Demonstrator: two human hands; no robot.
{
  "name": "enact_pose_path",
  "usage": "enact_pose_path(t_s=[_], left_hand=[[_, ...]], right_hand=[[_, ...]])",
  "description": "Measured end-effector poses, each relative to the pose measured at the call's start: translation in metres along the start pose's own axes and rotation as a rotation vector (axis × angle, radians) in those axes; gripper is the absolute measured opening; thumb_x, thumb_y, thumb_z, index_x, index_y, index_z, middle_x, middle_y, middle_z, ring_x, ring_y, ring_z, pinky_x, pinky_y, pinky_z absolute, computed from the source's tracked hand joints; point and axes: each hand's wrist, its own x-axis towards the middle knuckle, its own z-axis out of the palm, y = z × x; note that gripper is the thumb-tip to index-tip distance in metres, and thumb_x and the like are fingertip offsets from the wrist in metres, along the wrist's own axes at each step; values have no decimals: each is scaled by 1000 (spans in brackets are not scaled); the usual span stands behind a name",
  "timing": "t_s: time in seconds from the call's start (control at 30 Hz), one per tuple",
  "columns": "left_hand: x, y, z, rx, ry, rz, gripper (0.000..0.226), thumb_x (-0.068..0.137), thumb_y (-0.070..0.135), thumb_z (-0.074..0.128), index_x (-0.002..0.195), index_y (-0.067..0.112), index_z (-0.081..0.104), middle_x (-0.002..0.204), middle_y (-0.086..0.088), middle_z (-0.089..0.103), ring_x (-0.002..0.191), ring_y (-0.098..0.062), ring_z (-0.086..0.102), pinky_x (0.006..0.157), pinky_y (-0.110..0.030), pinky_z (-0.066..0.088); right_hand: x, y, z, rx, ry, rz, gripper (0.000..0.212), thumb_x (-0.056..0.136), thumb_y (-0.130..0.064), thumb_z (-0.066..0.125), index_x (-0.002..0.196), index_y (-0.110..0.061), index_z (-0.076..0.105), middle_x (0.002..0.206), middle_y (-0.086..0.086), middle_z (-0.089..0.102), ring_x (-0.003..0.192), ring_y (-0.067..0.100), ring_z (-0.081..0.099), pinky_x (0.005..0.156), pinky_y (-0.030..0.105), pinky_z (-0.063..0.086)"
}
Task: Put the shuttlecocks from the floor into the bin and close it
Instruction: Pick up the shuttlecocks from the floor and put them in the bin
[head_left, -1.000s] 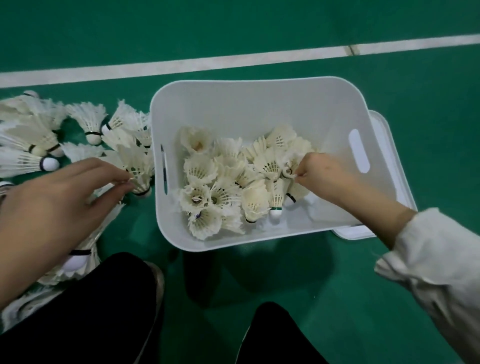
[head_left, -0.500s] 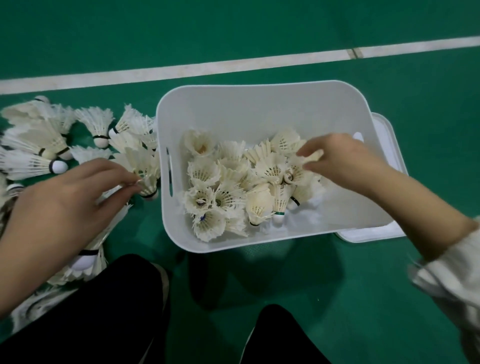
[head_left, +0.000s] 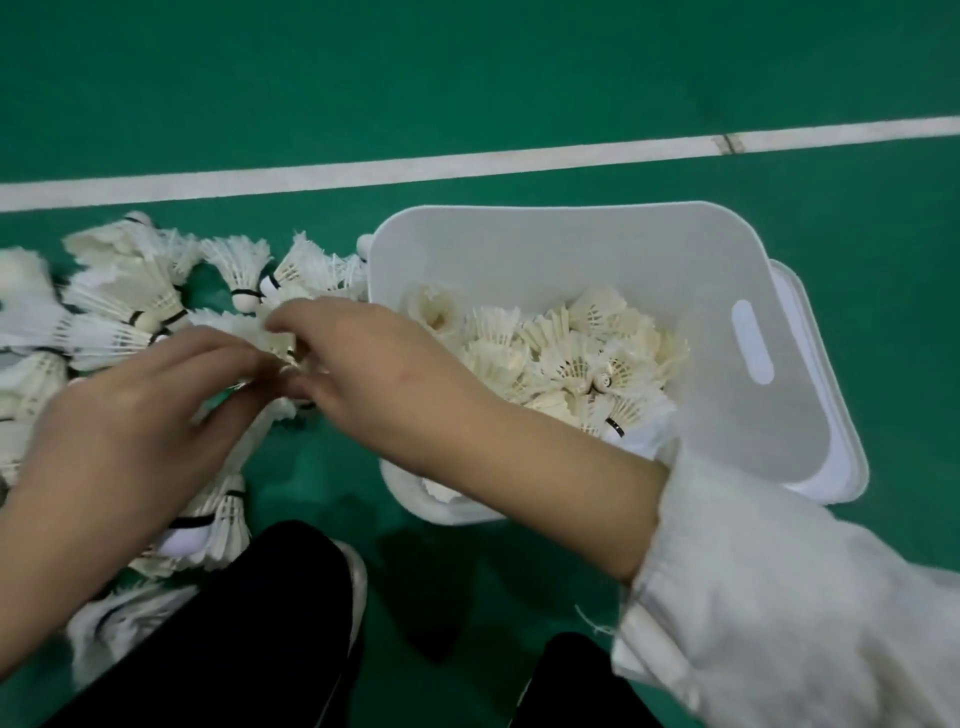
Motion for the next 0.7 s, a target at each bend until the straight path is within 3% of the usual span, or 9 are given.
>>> enact_pose_path(t_s=[0.03,0.07,0.13,0.27,0.33,0.4,0.5,0.6,0.7], left_hand=[[-1,-2,0,-10,21,-9,29,90,57,40,95,36,60,96,37,51,86,-3,58,68,-48,49],[-1,-3,0,1,40,-11,27,89,55,44,98,34,60,97,30,54,84,-17,62,67,-50,50],[-1,2,0,54,60,17,25,90,48,49,99,28,58,95,10,60,80,-27,62,64,-50,51],[3,23,-3,51,83,-10,32,86,46,56,114,31,51,94,14,53,66,-16,54,53,-43,48],[4,23,-3,-79,124,-144,50,78,47,63,123,36,43,77,3,51,46,-14,43,42,-35,40],[2,18,-4,-136,151,-215,55,78,59,59,125,35,41,60,-8,45,41,-16,40,39,-36,35],[0,18,-4,-114,131,-200,34,81,70,38,106,47,41,66,0,48,55,-7,49,49,-35,40],[0,25,1,-69,31,-117,23,88,61,31,93,42,44,86,15,49,79,7,50,62,-27,35],[0,28,9,-25,-46,-36,27,88,46,39,92,23,52,89,13,50,84,8,48,68,-16,33]], right_hand=[[1,3,0,-10,-23,17,27,90,-16,55,117,-11,56,113,6,62,102,23,57,83,34,44],[0,5,0,1,-37,18,24,90,-17,54,113,-11,58,111,6,62,101,23,57,82,35,44],[0,8,0,45,-25,24,19,89,-15,55,105,-10,62,105,6,62,98,22,57,82,35,44],[0,8,-10,207,86,119,12,86,-10,58,96,-7,66,97,6,65,90,20,59,82,37,48],[0,10,-20,261,145,148,10,85,-8,60,93,-8,67,93,4,67,87,16,61,82,34,50],[-5,13,-34,394,211,194,7,85,-9,62,88,-12,67,85,0,68,81,11,62,80,29,52],[-19,29,-64,524,385,234,16,81,-8,67,75,-22,62,71,-8,63,69,7,60,76,31,55],[-54,61,-95,436,510,408,19,79,-11,70,67,-21,60,64,-4,61,63,11,59,71,37,55],[-101,100,-108,111,282,724,13,81,-19,68,73,-9,64,71,10,66,64,20,56,60,30,45]])
